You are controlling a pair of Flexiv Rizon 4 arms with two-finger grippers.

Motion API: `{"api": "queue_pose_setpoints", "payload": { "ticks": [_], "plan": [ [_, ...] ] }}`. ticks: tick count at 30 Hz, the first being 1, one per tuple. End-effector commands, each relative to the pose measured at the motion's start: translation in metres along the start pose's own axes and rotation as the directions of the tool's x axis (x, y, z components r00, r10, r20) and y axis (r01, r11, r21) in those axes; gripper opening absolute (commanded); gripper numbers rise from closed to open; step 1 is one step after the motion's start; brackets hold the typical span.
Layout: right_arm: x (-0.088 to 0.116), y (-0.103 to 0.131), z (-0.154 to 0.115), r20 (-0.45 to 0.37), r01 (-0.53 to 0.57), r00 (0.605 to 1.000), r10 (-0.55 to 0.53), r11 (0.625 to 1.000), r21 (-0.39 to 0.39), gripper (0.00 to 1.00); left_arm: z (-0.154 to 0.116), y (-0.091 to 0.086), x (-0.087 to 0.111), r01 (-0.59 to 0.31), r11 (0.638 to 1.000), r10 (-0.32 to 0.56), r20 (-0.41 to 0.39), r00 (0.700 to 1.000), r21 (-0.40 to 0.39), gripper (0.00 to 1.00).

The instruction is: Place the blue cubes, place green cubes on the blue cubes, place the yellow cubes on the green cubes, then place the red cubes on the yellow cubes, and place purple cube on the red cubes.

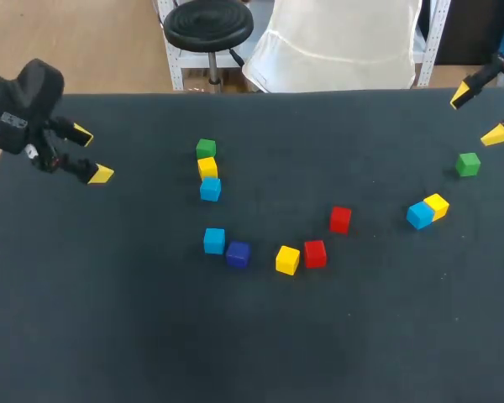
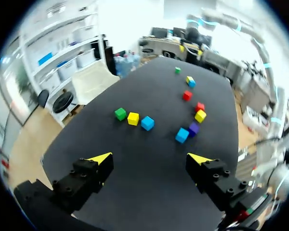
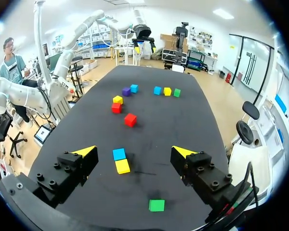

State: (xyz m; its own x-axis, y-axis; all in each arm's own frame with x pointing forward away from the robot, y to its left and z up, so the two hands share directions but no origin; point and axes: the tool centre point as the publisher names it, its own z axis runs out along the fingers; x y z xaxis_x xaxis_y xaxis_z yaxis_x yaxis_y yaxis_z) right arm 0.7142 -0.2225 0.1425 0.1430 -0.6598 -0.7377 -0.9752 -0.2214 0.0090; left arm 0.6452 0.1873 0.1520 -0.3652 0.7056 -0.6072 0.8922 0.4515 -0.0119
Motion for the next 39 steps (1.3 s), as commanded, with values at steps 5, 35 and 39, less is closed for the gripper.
{"api": "queue_pose_setpoints", "payload": {
  "ticks": [5,35,39],
  "plan": [
    [0.0,0.001,0.0,0.001,0.001,1.0,-0.001,1.0,0.003,1.0,0.0,0.008,-0.006,-0.233,0.968,0.245,-0.145,0.959,0.097,1.0],
    [0.0,0.001,0.0,0.001,0.001,1.0,-0.001,1.0,0.003,1.0,0.026,-0.071,-0.021,-0.416,0.879,0.47,-0.279,0.838,0.232,1.0],
    [0.0,0.001,0.0,0.001,0.001,1.0,-0.001,1.0,0.003,1.0,0.026,-0.071,-0.021,-0.416,0.879,0.47,-0.279,0.838,0.232,1.0]
  ]
}}
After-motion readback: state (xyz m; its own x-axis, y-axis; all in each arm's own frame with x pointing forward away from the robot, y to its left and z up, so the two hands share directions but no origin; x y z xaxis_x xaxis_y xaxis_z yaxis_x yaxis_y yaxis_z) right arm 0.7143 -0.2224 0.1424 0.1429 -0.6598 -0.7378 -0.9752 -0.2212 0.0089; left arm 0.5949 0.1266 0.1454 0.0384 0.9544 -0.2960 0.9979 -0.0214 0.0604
